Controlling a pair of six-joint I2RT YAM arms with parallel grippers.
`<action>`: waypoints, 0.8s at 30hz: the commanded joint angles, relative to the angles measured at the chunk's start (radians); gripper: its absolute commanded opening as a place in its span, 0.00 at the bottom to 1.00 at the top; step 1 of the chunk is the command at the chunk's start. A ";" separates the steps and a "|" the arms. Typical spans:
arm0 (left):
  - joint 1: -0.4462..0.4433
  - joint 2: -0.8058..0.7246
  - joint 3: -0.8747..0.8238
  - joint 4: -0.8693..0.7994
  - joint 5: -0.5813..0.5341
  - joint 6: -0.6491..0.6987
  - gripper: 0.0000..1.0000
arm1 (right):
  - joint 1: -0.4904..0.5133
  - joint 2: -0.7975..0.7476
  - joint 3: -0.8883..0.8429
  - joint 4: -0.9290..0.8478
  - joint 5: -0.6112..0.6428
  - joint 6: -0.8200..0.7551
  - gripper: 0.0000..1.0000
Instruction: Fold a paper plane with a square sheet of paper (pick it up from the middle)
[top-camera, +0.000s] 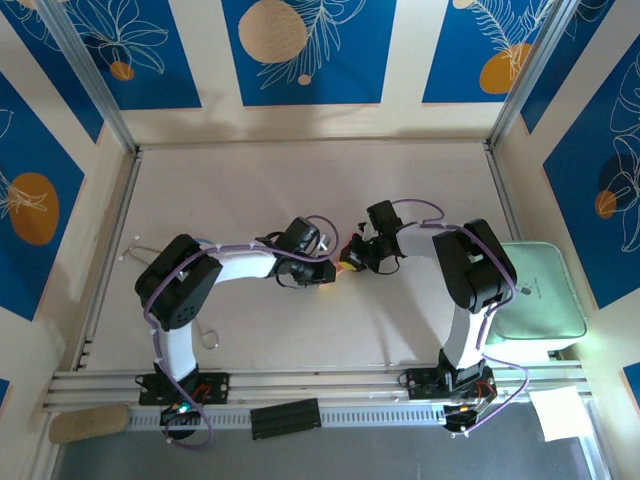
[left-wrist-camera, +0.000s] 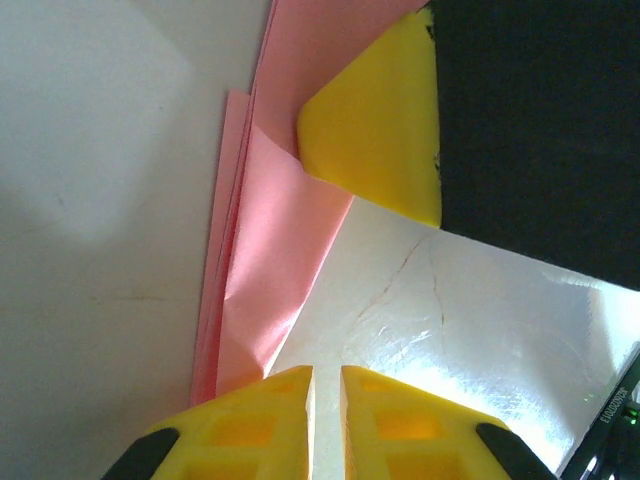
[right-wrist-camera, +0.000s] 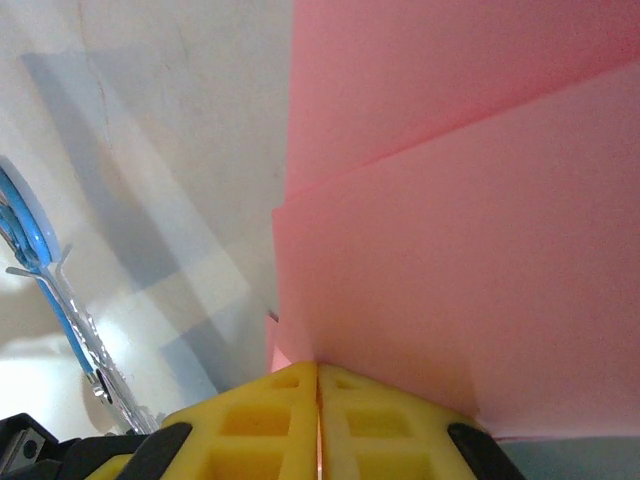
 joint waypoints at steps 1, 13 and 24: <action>-0.008 0.004 0.026 -0.051 -0.010 0.034 0.15 | 0.003 0.058 -0.008 -0.095 0.089 -0.015 0.10; 0.001 0.023 -0.023 -0.008 -0.050 0.021 0.12 | 0.003 0.064 -0.002 -0.108 0.090 -0.020 0.10; 0.002 0.033 -0.064 0.014 -0.042 0.003 0.12 | 0.003 0.066 0.001 -0.118 0.091 -0.023 0.10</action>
